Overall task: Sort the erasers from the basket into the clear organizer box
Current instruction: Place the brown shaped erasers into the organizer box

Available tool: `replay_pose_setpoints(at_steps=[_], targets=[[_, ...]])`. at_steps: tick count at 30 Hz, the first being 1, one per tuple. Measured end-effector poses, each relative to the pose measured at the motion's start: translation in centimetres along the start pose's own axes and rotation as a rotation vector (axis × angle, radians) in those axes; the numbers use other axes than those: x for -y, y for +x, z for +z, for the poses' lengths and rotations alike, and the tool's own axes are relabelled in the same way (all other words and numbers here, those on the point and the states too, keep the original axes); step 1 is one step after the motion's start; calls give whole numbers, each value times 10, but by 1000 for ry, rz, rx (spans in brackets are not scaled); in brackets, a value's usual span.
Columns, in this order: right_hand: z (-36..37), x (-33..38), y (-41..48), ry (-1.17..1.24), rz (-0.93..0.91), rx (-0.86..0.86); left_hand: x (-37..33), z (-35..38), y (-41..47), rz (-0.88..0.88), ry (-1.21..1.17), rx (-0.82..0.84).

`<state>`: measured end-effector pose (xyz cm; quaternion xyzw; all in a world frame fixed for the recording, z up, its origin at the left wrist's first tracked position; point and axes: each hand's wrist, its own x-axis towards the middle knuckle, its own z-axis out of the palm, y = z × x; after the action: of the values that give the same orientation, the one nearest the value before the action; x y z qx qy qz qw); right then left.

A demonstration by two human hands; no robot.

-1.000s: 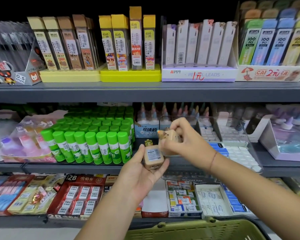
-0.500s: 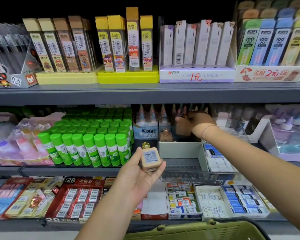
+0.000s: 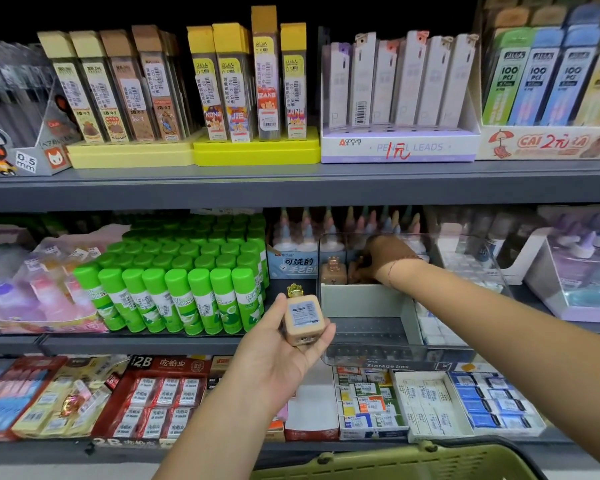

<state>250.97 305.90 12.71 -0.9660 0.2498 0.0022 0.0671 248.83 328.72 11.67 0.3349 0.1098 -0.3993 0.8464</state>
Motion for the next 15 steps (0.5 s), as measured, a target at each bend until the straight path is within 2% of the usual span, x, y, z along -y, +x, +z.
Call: replay_pose_setpoints(at_steps=[6,12,14,15], targets=[[3,-2,4,-85,52,-23,1,0,0,1,2,24],[-15,5,-15,-101,66,48,1,0,-1,28,2,84],[-28,11,-32,8,20,-71,2,-1,0,54,1,91],[-31,15,-42,148,-50,-161,2,-1,1,71,3,89]])
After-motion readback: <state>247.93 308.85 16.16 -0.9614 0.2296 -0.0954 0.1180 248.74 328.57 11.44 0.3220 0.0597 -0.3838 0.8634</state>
